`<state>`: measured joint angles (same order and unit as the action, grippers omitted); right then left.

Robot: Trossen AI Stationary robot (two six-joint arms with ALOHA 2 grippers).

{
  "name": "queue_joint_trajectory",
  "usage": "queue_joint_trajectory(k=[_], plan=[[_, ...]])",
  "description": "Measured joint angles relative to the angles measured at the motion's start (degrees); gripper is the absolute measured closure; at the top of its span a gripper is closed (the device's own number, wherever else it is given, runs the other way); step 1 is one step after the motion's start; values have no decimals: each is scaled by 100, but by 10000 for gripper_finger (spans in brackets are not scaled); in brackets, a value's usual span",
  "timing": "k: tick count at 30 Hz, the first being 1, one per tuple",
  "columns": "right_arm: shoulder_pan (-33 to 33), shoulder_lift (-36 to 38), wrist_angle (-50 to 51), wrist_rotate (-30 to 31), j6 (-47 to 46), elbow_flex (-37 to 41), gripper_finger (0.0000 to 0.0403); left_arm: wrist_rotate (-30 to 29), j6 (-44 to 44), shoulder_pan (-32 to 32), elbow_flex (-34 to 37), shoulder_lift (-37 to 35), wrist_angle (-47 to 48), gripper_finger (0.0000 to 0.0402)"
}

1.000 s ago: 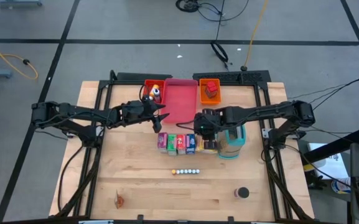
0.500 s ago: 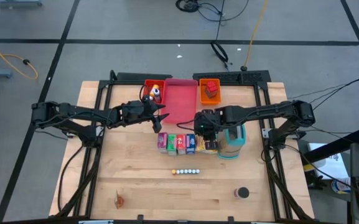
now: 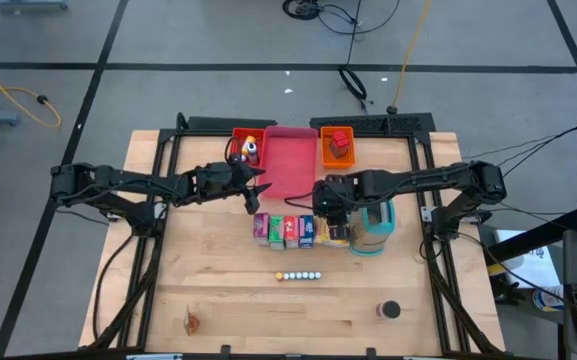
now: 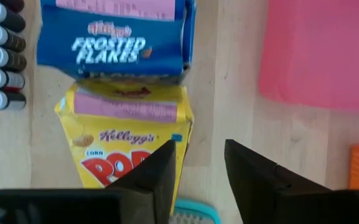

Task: Pick & Place Kitchen Items
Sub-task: Put the yellow cereal box into the pink bin

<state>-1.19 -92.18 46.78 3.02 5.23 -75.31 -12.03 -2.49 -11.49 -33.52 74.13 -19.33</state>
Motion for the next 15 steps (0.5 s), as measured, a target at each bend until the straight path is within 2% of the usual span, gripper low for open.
queue_joint_trajectory(k=[8,15], plan=[[0,0,-171,18,-66,2,191,0,-21,0,0,0,-7,188],[0,-2,-412,19,22,303,163,2,-38,0,0,0,-9,188]])
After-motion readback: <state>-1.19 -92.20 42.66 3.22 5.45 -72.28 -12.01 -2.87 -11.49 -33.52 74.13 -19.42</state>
